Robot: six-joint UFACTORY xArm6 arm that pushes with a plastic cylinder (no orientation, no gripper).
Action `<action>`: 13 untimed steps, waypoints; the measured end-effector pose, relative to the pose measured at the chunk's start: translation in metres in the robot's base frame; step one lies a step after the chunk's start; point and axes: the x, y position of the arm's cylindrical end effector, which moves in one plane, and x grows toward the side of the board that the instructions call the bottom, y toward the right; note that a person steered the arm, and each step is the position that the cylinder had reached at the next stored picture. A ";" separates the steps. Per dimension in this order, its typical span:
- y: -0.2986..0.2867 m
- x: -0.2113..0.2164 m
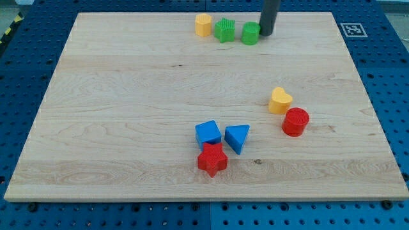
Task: Slide the red circle and the yellow heart slightly up
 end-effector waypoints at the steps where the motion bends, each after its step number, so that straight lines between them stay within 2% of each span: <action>1: -0.026 0.000; 2: -0.052 0.000; 3: -0.051 0.006; 4: -0.001 0.047; 6: 0.102 0.168; 7: 0.122 0.244; 8: 0.102 0.294; 9: 0.041 0.304; 13: 0.039 0.291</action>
